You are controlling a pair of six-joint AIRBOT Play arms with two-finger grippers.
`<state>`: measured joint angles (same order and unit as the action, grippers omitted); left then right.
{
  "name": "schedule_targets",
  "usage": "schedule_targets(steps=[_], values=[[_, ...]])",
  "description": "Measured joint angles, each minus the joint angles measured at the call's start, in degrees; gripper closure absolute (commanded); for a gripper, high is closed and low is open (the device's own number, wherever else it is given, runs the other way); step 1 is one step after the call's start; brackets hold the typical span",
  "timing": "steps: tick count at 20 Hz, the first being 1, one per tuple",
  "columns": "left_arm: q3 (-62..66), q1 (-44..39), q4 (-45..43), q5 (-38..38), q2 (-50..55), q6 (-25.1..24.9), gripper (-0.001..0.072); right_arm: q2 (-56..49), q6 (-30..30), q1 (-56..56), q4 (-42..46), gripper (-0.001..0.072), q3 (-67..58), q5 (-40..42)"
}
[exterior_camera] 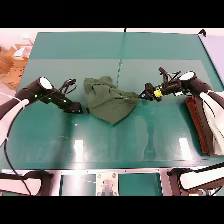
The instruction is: Fold the shirts.
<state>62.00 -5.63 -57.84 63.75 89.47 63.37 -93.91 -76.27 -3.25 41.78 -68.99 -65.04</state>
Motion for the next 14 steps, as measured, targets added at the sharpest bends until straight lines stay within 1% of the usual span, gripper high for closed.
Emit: schedule_targets(steps=[3, 7, 11, 12, 13, 14], values=[[0.0, -0.3, 3.9, -1.1, 1.9, -0.3, 0.0312, 0.0, 0.1, -0.1, 0.0, 0.0695, 0.0, 0.3], [0.0, -0.6, 8.5, 0.1, 3.4, -5.1, 0.0311, 0.0, 0.1, -0.2, 0.0, 0.0695, 0.1, 0.4], [0.0, -0.7, 10.7, 0.5, 3.8, -8.0, 0.0312, 0.0, 0.1, -0.2, 0.0, 0.0694, 0.0, 0.5], [0.0, -0.7, 11.7, -0.7, 3.9, -8.5, 0.0345, 0.0, 0.1, -0.2, 0.0, 0.0695, 0.1, 0.5], [0.0, -0.8, 12.8, -2.5, 3.9, -8.8, 0.0635, 0.0, 0.1, -0.2, 0.0, 0.0695, 0.1, 0.5], [0.0, -0.8, 13.9, -4.6, 4.0, -9.0, 0.0684, 0.0, 0.1, -0.2, 0.0, 0.0695, 0.1, 0.5]])
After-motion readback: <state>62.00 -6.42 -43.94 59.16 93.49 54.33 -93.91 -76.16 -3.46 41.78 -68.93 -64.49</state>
